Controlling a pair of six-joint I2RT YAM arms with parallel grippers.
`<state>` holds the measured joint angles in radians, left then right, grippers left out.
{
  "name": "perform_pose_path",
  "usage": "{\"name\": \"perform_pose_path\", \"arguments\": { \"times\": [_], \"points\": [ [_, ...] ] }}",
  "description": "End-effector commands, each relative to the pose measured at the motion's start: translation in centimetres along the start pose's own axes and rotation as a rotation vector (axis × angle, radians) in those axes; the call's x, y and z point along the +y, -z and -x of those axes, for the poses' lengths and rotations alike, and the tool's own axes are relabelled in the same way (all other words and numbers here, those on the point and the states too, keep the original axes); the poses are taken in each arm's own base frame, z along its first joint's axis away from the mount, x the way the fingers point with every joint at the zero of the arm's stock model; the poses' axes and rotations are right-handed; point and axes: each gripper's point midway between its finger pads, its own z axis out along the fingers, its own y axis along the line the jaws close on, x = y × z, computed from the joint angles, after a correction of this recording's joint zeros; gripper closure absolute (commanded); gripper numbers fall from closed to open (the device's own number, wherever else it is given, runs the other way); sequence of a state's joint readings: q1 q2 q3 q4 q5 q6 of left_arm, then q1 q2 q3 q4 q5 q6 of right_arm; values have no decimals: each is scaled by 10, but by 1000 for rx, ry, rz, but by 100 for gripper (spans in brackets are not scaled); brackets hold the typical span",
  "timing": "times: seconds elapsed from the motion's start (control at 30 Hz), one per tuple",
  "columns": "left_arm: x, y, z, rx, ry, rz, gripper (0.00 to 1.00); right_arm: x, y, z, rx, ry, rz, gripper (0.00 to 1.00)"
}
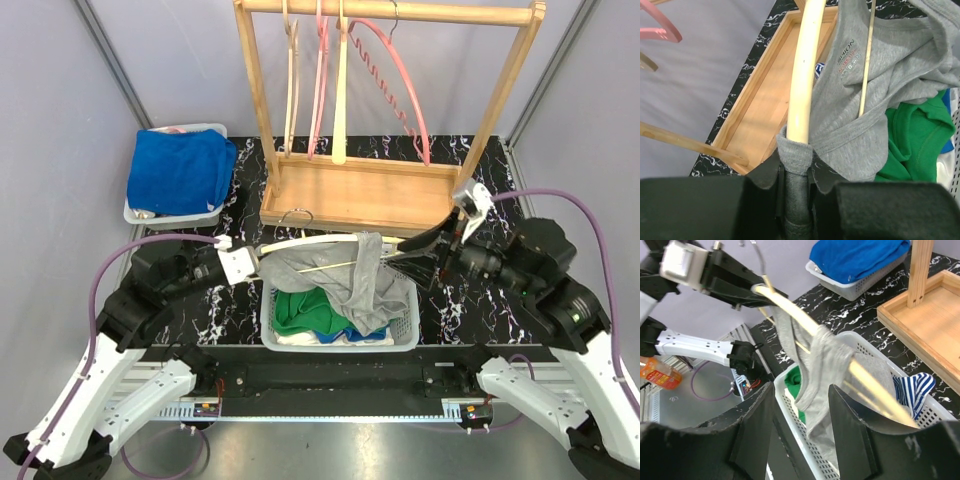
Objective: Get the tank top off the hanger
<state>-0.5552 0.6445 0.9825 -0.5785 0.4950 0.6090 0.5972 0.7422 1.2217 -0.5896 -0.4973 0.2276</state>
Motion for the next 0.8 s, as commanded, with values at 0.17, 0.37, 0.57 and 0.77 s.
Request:
{"name": "perform_pose_path", "arguments": {
  "times": [0.17,0.37,0.57,0.77],
  "points": [
    [20,6,25,-90,-34,87,100,2,-10,-38,53,-98,73,41],
    [19,8,31,-107,-29,80,100,-5,-24,-52,63,-135,96,41],
    [18,9,34,-118,-20,73,100,-5,-31,-50,35,-135,125,42],
    [18,9,39,-133,-14,62,100,-3,-39,-43,-16,-134,167,45]
  ]
}}
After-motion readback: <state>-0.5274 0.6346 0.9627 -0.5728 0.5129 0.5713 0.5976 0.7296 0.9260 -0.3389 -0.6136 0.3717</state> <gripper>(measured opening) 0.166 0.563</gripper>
